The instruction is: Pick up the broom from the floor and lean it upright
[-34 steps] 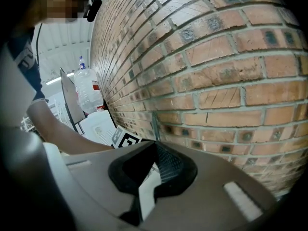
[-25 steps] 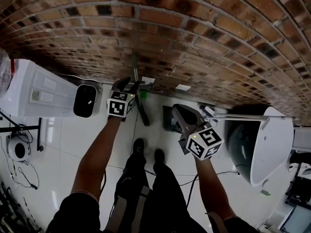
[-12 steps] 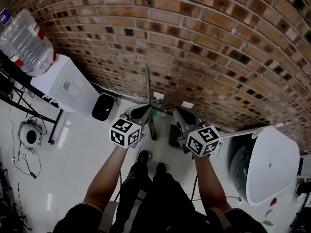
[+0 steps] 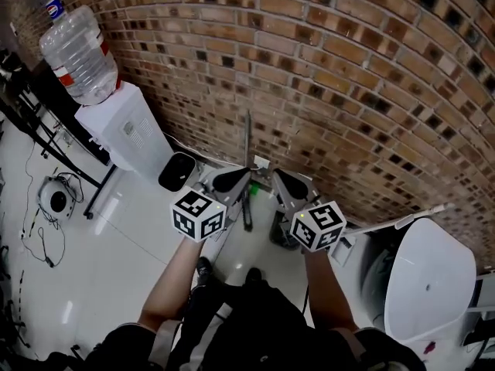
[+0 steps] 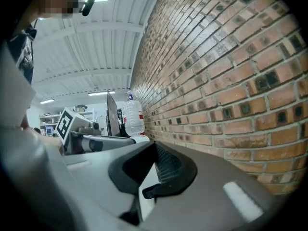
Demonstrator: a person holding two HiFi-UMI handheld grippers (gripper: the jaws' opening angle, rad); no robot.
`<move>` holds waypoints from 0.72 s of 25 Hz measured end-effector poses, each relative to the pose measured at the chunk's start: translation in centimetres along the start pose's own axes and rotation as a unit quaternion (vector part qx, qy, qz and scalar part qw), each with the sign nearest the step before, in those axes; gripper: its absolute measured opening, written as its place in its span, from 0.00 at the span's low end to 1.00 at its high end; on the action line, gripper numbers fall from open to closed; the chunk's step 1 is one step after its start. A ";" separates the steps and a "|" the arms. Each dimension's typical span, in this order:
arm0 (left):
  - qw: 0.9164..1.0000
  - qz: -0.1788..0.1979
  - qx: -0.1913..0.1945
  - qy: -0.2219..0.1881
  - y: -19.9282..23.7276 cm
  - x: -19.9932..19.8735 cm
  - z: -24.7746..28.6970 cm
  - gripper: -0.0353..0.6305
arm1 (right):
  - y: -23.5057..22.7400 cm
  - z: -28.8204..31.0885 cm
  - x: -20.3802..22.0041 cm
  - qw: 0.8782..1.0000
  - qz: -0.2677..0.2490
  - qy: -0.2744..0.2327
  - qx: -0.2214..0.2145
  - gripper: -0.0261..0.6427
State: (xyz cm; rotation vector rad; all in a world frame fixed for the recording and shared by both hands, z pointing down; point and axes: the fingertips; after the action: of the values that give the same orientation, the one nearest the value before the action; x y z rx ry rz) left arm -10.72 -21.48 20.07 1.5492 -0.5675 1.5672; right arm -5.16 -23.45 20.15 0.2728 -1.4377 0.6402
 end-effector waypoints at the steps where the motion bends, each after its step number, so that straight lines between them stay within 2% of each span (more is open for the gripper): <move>1: 1.000 0.000 -0.002 -0.001 -0.2 -0.2 -0.4 0.06 | 0.4 0.0 -0.3 1.000 -0.002 -0.003 -0.001 0.05; 8: 1.000 0.005 -0.010 0.003 -1.2 -0.9 -2.9 0.06 | 3.0 -0.2 -2.1 1.000 -0.023 -0.014 -0.007 0.05; 18: 1.000 -0.001 -0.008 0.000 -2.7 -0.4 -3.4 0.06 | 4.4 -1.4 -1.3 0.999 -0.033 -0.002 -0.021 0.05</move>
State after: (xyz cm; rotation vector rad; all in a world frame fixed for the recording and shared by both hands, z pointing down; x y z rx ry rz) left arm -10.56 -17.34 18.54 1.5378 -0.5770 1.5561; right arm -6.44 -19.50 17.81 0.2880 -1.4392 0.5553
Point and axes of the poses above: the fingertips, and each gripper's own axes: z forward along the fingers, y to its left, x out of its underside, and after that the axes turned 8 degrees about x, right-handed
